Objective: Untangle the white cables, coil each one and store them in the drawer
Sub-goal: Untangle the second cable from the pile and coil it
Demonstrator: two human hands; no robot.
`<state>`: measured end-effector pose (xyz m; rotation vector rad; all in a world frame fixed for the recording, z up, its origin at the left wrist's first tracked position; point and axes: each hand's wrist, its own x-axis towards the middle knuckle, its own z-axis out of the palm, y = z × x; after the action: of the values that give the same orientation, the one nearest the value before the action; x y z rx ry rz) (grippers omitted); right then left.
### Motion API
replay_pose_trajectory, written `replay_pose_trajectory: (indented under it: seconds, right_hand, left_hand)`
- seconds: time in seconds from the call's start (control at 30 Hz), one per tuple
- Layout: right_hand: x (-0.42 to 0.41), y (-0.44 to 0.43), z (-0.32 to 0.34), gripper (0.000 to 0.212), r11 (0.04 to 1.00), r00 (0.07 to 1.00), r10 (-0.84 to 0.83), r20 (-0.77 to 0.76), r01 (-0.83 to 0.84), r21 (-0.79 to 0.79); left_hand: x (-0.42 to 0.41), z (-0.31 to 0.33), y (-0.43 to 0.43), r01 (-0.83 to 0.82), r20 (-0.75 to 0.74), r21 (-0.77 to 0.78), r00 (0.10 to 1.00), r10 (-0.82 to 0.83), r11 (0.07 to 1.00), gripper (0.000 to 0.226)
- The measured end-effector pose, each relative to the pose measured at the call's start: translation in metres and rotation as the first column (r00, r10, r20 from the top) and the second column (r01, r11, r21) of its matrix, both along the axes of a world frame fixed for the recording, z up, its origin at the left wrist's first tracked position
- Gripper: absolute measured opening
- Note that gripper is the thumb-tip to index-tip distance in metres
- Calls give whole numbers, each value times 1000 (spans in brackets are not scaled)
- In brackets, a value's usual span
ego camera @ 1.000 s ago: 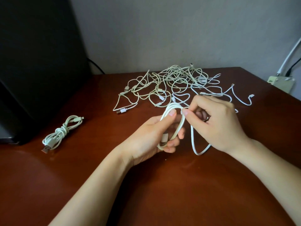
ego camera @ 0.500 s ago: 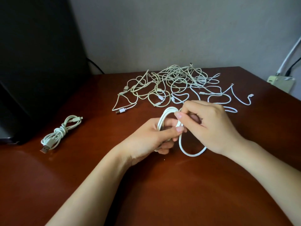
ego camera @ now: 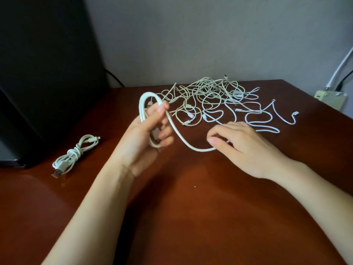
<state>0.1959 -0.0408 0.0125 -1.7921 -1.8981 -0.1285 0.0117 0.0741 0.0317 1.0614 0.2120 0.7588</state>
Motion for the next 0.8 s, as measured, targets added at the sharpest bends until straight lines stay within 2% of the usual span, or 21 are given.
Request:
replay_pose_trajectory:
  seconds: [0.1, 0.17, 0.27, 0.4, 0.5, 0.67, 0.8]
  right_hand:
    - [1, 0, 1, 42, 999, 999, -36, -12, 36, 40]
    - [2, 0, 2, 36, 996, 995, -65, -75, 69, 53]
    - [4, 2, 1, 31, 984, 995, -76, -62, 85, 154]
    - [0, 2, 2, 24, 939, 997, -35, -70, 57, 340]
    - [-6, -1, 3, 21, 913, 998, 36, -55, -10, 407]
    - [-10, -1, 3, 19, 889, 993, 97, 61, -114, 443]
    - [-13, -1, 3, 16, 881, 981, 173, 89, -195, 430]
  left_hand:
    - [-3, 2, 4, -103, 34, -80, 994, 106, 991, 6]
    - [-5, 2, 9, -200, 20, -138, 979, 204, 970, 6]
    - [-6, -1, 15, -354, -56, -191, 935, 350, 915, 15]
    - [-6, -3, 17, -481, -215, -141, 868, 448, 865, 13]
    - [-5, -5, 17, -462, -249, -35, 863, 440, 886, 15]
    - [1, -9, 11, -380, -297, 126, 867, 400, 917, 10]
    - [7, -9, 1, -269, -244, 76, 928, 280, 960, 13]
